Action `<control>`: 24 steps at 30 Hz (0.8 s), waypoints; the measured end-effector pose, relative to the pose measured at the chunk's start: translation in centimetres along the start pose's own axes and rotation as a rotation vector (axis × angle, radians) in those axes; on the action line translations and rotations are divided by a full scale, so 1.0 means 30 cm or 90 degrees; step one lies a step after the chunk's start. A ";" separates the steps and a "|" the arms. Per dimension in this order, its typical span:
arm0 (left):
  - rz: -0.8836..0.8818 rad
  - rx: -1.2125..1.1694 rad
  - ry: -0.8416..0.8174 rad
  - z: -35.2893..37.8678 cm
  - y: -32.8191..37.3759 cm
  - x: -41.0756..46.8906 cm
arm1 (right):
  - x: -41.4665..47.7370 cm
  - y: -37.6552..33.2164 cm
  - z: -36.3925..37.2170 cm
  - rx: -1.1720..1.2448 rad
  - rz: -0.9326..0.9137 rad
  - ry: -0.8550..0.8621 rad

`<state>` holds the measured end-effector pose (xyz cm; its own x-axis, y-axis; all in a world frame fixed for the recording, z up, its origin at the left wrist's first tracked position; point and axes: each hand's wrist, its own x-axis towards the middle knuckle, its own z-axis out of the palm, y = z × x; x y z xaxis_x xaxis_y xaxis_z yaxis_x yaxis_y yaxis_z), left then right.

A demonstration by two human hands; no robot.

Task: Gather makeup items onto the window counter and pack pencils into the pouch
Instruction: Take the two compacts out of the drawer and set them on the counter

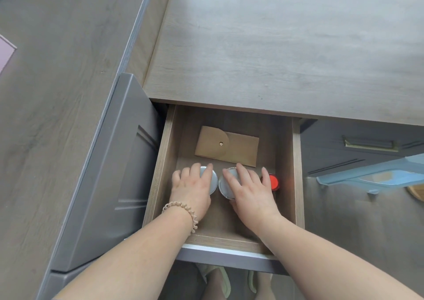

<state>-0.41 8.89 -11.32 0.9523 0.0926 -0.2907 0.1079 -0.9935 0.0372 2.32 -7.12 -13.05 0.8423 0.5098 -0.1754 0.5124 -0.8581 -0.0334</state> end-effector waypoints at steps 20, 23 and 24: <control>0.183 -0.056 0.314 -0.683 0.795 0.044 | -0.350 0.782 -0.639 -0.022 0.138 0.317; 0.178 -0.059 0.304 -0.702 1.017 0.045 | -0.421 0.996 -0.674 -0.040 0.129 0.323; 0.171 -0.069 0.313 -0.704 1.099 0.051 | -0.448 1.076 -0.689 -0.045 0.125 0.320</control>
<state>10.63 -22.33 9.66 0.9683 -0.1168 0.2209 -0.1527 -0.9763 0.1532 11.01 -40.39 8.55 0.8906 0.3216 0.3216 0.3326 -0.9428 0.0218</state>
